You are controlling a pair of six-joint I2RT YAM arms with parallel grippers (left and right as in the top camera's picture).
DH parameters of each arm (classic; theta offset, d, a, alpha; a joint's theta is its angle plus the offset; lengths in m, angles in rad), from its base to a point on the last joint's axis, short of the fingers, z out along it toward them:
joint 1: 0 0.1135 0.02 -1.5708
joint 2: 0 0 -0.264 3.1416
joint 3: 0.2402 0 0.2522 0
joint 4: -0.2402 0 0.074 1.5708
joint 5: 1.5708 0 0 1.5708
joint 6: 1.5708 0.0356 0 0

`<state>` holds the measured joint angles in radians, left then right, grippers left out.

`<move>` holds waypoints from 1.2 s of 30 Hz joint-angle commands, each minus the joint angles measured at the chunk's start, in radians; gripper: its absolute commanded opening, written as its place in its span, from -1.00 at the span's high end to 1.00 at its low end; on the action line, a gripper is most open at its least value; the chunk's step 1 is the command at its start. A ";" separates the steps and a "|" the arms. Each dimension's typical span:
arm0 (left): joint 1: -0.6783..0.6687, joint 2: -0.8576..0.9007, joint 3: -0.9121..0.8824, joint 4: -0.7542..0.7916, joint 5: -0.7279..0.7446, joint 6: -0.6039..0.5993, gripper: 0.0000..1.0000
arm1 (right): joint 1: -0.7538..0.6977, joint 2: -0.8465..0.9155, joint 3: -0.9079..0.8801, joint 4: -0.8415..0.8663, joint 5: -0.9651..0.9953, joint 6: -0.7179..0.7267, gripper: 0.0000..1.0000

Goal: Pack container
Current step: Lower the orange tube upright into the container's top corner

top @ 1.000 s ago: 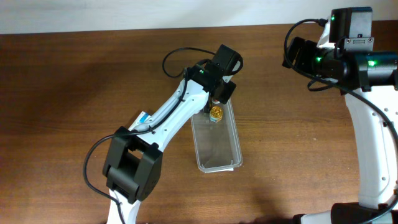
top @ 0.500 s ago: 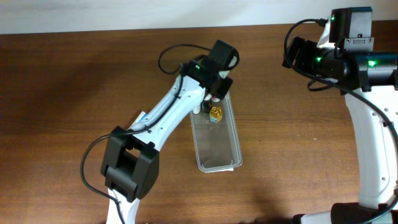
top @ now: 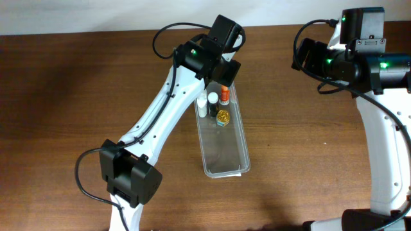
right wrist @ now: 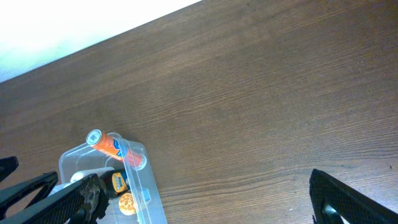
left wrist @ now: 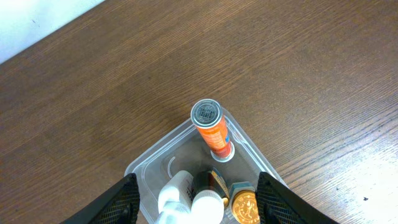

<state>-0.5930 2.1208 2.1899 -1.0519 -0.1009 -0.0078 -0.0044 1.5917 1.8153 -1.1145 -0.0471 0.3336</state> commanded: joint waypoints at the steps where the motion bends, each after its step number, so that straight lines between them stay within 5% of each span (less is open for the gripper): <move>1: 0.008 0.009 0.019 0.013 0.008 -0.006 -0.27 | -0.003 0.003 0.009 0.003 -0.005 0.001 -0.97; 16: 0.040 0.193 0.019 0.219 0.117 -0.006 -0.29 | -0.003 0.003 0.009 0.003 -0.005 0.001 -0.97; 36: 0.040 0.211 0.019 0.177 0.146 -0.006 0.35 | -0.003 0.003 0.009 0.003 -0.005 0.001 -0.97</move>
<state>-0.5541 2.3199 2.2021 -0.8711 0.0231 -0.0116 -0.0044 1.5917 1.8153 -1.1145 -0.0471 0.3332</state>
